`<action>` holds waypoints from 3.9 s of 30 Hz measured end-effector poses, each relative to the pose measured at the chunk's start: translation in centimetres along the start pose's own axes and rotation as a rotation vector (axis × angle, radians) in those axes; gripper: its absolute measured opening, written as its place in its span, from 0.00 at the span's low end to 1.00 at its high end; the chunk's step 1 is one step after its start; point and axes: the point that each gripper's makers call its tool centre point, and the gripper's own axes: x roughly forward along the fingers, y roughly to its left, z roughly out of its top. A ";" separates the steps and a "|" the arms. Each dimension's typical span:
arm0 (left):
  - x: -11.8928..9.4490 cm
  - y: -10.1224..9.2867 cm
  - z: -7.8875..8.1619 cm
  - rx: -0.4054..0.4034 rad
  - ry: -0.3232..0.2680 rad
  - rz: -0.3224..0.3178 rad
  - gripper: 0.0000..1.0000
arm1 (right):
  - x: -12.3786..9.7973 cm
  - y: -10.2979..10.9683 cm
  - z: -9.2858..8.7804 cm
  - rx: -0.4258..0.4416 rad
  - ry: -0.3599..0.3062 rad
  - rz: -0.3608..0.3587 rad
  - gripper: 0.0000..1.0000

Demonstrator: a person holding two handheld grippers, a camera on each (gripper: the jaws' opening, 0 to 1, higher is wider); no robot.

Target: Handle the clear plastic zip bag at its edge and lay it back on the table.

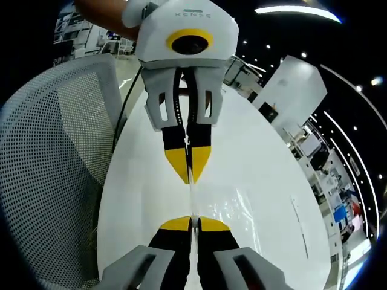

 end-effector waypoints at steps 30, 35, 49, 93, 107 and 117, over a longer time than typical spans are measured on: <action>-1.0 0.0 -0.6 -0.024 -0.007 -0.001 0.00 | -1.4 -0.1 -2.2 0.042 0.023 -0.028 0.00; -1.1 0.1 -0.9 -0.025 -0.005 -0.002 0.00 | -1.5 -0.1 -2.5 0.043 0.028 -0.030 0.00; -1.8 0.6 -1.9 -0.033 0.011 0.012 0.00 | -2.1 -0.2 -3.9 0.051 0.053 -0.037 0.00; -1.4 0.1 -1.8 0.095 0.051 0.012 0.00 | -2.8 -0.3 -0.6 0.094 -0.032 -0.010 0.05; -1.4 -0.1 -1.2 0.094 0.030 0.007 0.00 | -0.4 0.2 -1.0 0.111 0.004 0.027 0.03; -1.4 0.4 -1.8 0.053 0.037 0.018 0.02 | 0.8 0.5 -0.9 0.160 0.004 0.043 0.00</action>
